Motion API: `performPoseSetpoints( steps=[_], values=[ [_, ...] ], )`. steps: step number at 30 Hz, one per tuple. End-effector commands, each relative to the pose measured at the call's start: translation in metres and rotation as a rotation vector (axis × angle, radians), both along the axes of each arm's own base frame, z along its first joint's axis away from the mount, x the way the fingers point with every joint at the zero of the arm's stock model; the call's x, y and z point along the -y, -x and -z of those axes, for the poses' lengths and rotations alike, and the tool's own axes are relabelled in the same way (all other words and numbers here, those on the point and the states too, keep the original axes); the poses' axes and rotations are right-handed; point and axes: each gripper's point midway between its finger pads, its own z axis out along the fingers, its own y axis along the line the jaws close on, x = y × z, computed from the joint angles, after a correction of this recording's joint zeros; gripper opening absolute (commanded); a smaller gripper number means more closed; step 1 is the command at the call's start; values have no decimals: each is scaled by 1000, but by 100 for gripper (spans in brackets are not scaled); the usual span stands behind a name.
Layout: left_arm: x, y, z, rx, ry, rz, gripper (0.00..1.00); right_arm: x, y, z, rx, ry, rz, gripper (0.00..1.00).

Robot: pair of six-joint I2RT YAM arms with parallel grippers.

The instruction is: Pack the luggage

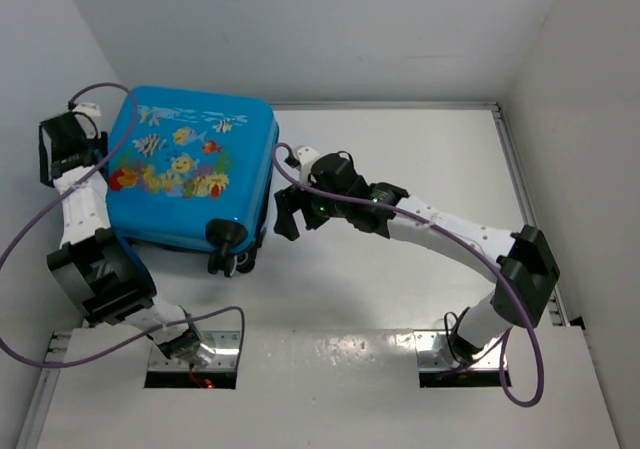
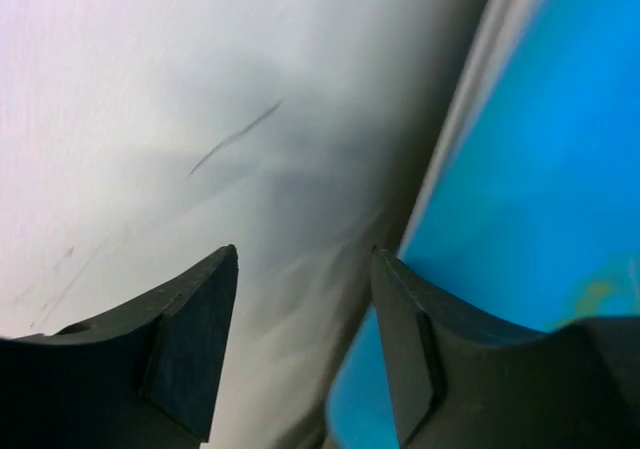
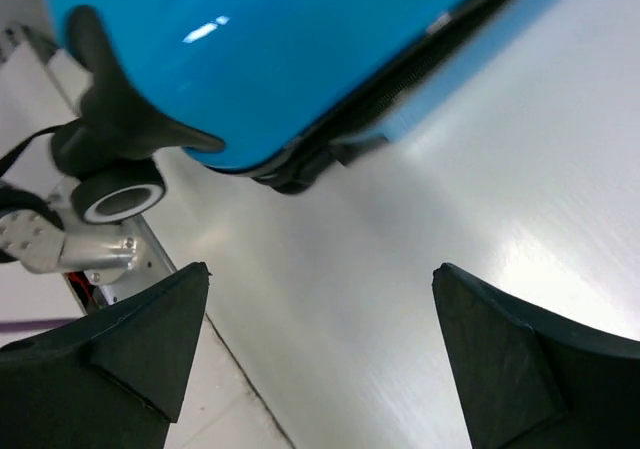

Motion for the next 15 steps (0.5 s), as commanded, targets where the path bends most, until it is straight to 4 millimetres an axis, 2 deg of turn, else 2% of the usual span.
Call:
performPoseSetpoints(
  steps=[1, 2, 3, 4, 7, 9, 10, 11, 13, 14, 15],
  values=[
    [170, 19, 115, -316, 494, 341, 62, 29, -17, 5, -64, 72, 211, 93],
    [183, 16, 114, -306, 523, 352, 61, 31, -18, 4, -80, 71, 225, 93],
    [202, 17, 122, -334, 561, 380, 61, 34, -15, 8, -111, 69, 233, 93],
    [212, 19, 129, -347, 599, 373, 59, 38, -15, 8, -123, 56, 230, 93],
    [220, 15, 131, -329, 636, 349, 59, 45, -20, 4, -120, 35, 224, 93],
    [204, 5, 120, -266, 630, 305, 59, 46, -19, 3, -131, 26, 208, 93],
    [188, 2, 110, -230, 610, 263, 59, 52, -22, 8, -135, 35, 218, 93],
    [175, -8, 94, -184, 576, 233, 59, 52, -21, 6, -131, 28, 213, 93],
    [138, -11, 63, -98, 475, 142, 59, 54, -21, 5, -113, 18, 197, 93],
    [125, -16, 33, -34, 415, 135, 59, 56, -20, 8, -112, 23, 197, 93],
    [111, -16, 18, -7, 356, 103, 59, 55, -18, 5, -107, 12, 187, 93]
  ],
)
